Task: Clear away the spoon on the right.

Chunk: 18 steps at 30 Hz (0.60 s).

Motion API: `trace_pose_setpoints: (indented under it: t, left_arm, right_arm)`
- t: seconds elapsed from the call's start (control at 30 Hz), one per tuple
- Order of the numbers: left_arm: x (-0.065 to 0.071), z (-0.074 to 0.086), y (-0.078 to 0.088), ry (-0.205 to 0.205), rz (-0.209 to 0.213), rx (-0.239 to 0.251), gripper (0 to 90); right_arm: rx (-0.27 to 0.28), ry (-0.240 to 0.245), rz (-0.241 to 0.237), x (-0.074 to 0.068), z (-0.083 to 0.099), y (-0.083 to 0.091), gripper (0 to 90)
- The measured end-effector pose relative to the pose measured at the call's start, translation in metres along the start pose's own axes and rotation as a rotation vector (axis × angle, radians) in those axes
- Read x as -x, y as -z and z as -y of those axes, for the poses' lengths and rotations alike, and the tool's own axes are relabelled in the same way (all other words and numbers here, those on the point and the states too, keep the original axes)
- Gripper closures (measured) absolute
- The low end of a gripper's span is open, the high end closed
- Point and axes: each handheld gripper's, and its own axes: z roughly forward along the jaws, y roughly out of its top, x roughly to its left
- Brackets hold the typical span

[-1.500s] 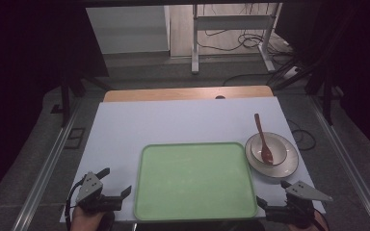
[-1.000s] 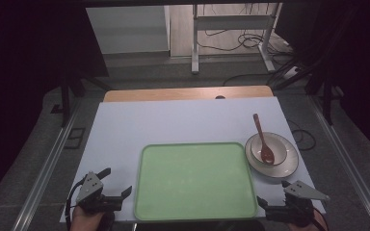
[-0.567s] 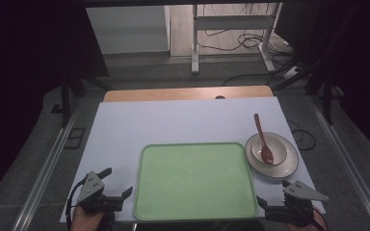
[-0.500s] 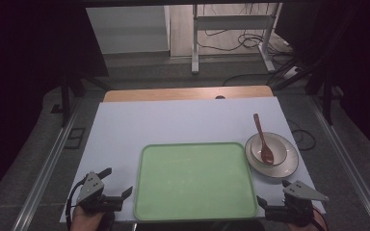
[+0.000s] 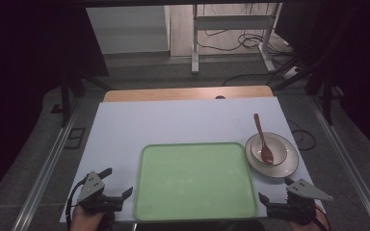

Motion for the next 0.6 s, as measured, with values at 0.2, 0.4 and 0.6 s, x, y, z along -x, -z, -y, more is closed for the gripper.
trace_pose_setpoints:
  t: [0.2, 0.4, 0.6]
  left_arm:
    - [0.000, 0.000, 0.000, 0.001, 0.003, 0.001, 1.2]
    - [-0.001, 0.000, 0.000, 0.009, 0.001, 0.001, 1.3]
    - [-0.002, 0.001, 0.000, 0.025, -0.002, 0.003, 1.4]
  right_arm:
    - [0.010, 0.005, 0.013, 0.002, -0.003, -0.002, 0.0]
    - [0.010, -0.034, -0.009, 0.004, -0.007, -0.004, 0.0]
    - [0.015, -0.019, -0.001, 0.007, -0.011, -0.009, 0.0]
